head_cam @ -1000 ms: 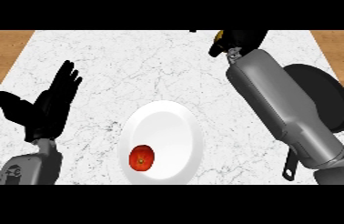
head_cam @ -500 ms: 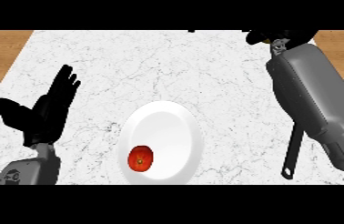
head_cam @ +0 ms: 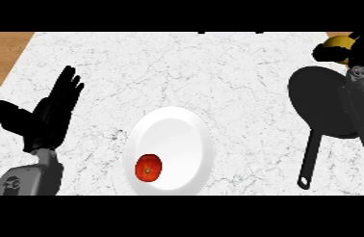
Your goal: Pick the lemon from the plate and place it in the pan
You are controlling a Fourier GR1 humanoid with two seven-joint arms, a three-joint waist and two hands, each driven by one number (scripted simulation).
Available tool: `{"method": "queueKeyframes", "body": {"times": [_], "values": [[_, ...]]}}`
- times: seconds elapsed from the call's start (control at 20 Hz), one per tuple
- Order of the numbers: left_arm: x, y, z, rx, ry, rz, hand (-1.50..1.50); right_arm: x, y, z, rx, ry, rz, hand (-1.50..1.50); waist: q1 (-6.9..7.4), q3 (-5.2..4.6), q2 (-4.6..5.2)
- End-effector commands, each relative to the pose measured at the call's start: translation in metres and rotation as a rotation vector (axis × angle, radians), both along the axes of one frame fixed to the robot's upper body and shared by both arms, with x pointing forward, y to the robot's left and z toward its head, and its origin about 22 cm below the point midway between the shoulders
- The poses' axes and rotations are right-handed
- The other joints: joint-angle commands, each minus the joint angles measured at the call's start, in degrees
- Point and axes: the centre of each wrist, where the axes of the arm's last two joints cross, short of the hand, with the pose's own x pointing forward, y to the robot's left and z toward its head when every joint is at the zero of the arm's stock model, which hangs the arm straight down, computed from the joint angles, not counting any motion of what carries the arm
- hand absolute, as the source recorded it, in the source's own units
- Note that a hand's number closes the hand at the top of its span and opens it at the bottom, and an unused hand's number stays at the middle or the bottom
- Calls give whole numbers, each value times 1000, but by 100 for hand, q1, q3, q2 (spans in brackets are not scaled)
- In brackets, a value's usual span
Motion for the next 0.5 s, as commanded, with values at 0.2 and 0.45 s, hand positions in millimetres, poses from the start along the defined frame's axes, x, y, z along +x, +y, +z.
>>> {"method": "queueKeyframes", "body": {"times": [0.2, 0.45], "values": [[-5, -8, -1, 11, 10, 0, 0, -34, -82, -50, 58, -48, 24, 150, 81, 3, 16], [5, -8, -3, 7, -16, -20, 0, -36, -93, -112, 86, -13, 75, 150, 161, 8, 56]]}}
